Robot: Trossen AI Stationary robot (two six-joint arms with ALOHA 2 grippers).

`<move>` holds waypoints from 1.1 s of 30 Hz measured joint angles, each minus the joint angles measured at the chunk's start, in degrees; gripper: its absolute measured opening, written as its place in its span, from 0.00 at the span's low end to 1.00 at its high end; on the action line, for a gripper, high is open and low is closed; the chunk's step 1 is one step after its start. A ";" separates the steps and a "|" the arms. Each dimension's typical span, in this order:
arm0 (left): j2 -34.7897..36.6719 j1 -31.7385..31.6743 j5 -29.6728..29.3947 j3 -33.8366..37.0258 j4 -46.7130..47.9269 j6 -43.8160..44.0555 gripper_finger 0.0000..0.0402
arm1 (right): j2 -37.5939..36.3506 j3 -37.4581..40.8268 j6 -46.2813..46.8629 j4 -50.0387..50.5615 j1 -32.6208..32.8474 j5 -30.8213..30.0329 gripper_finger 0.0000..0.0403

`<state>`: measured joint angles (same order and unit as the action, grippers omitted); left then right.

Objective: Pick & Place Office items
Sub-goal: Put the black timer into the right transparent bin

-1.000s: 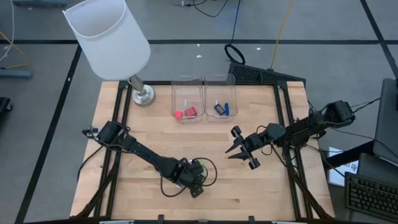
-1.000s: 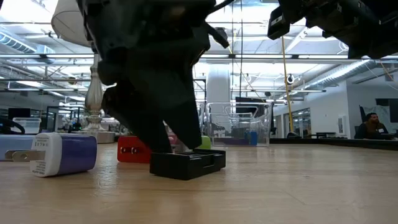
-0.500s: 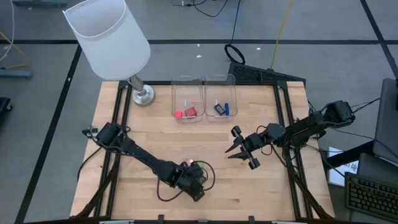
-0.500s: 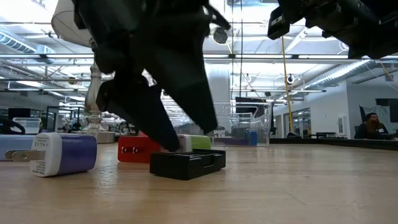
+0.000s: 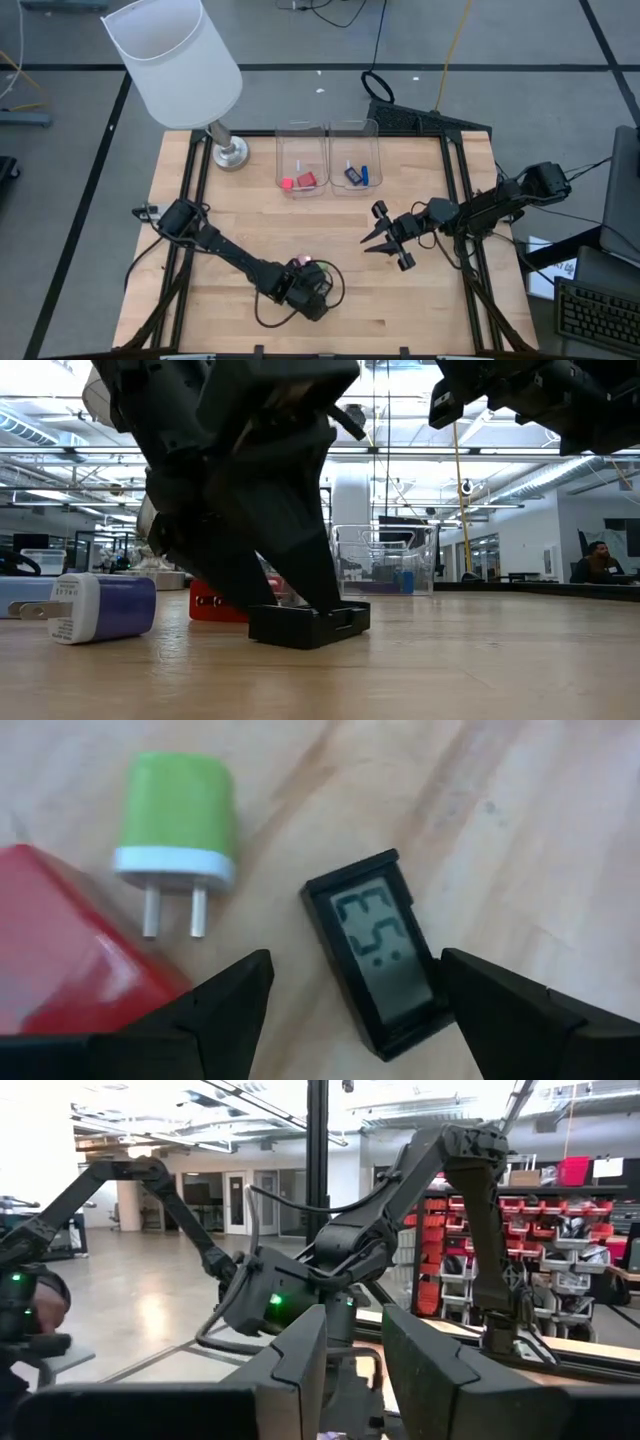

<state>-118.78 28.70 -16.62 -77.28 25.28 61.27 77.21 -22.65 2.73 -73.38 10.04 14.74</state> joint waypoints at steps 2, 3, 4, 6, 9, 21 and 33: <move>0.09 -0.18 -0.44 -0.08 2.85 0.87 0.73 | 0.00 0.00 0.00 -0.02 0.00 0.02 0.23; 0.09 -0.21 -0.53 -0.10 4.00 0.84 0.73 | 0.00 0.00 0.01 -0.07 0.00 0.03 0.23; 0.11 -0.23 -0.59 -0.10 4.51 0.78 0.73 | 0.00 0.00 0.01 -0.07 0.00 0.04 0.22; 0.11 -0.23 -0.71 -0.08 5.58 0.03 0.73 | 0.00 0.00 0.01 -0.05 0.00 0.06 0.23; 0.08 -0.26 0.07 -0.08 5.72 -2.96 0.73 | 0.00 0.00 0.01 -0.07 0.00 0.07 0.23; 0.09 -0.02 1.58 -0.02 11.22 -9.04 0.73 | 0.00 0.00 0.03 0.14 0.02 0.11 0.22; -0.15 0.36 0.97 0.34 5.01 -18.46 0.73 | 0.02 0.00 0.05 0.49 0.02 0.13 0.23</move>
<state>-118.93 29.06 -15.64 -76.94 30.28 42.80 77.23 -22.65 2.79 -72.88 10.07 14.87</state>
